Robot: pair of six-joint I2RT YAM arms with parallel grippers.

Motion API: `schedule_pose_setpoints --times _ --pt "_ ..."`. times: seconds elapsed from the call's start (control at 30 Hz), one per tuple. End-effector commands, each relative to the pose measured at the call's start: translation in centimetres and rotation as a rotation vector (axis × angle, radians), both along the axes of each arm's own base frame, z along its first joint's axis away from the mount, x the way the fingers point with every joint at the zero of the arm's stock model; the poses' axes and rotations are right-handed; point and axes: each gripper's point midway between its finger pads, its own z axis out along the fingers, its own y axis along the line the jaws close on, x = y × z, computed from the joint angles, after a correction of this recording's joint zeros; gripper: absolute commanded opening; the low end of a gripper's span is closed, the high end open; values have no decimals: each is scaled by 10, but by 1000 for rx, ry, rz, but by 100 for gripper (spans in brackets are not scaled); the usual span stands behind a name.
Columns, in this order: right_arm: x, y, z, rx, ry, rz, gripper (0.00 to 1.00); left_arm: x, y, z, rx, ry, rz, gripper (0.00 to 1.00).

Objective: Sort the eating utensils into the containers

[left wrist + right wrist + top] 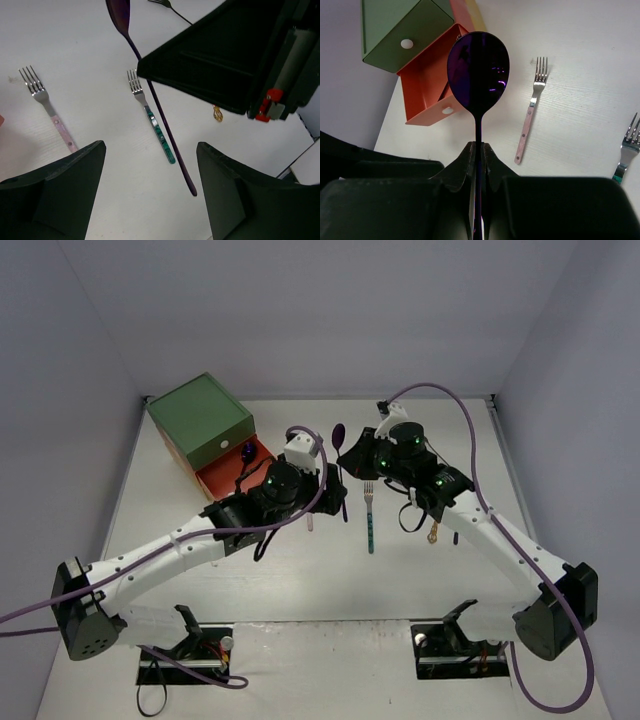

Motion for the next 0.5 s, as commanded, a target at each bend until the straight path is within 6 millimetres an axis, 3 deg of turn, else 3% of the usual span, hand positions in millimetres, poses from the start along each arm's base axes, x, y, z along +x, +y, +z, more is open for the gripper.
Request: schedule_pose_setpoints --times 0.0,0.33,0.47 --pt "-7 6 43 119 -102 19 0 14 -17 50 -127 -83 53 67" --pt "-15 4 40 134 -102 25 0 22 -36 35 -100 -44 67 40" --pt "-15 3 37 132 -101 26 0 23 -36 32 -99 -38 78 23"
